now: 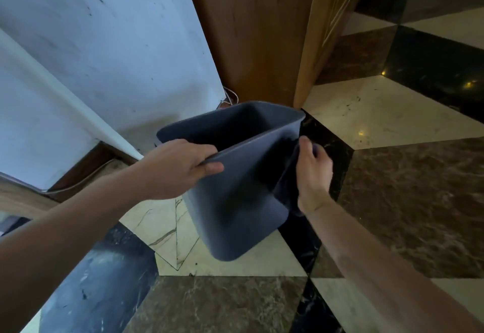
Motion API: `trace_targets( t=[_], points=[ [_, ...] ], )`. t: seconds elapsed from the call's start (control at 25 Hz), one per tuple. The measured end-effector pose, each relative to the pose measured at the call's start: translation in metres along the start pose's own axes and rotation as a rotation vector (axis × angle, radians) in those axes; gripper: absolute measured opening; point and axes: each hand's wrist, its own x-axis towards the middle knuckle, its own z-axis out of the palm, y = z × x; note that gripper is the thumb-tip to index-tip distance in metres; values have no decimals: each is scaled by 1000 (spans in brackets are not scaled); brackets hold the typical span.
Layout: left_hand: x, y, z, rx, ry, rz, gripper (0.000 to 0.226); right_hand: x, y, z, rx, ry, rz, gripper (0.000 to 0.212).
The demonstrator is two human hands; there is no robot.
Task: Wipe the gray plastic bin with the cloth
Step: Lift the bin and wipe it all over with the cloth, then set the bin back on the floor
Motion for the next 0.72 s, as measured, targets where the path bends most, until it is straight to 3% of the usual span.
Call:
trace_targets(
  t=[0.08, 0.16, 0.4, 0.52, 0.64, 0.72],
  points=[
    [-4, -7, 4, 60, 46, 48, 31, 31, -33, -15, 28, 17, 88, 71],
    [-5, -13, 7, 151, 118, 107, 22, 56, -63, -25, -50, -11, 60, 84],
    [-9, -32, 19, 200, 372, 216, 7, 100, -109, -37, -293, -382, 149, 33],
    [-6, -47, 20, 107, 382, 71, 14, 104, -109, -30, -288, -439, 101, 29],
    [-3, -53, 33, -132, 416, -154, 12, 103, -107, -12, -343, -361, -32, 37],
    [-3, -51, 44, -346, 428, -355, 17, 102, -104, -3, -332, -350, -76, 28]
  ],
)
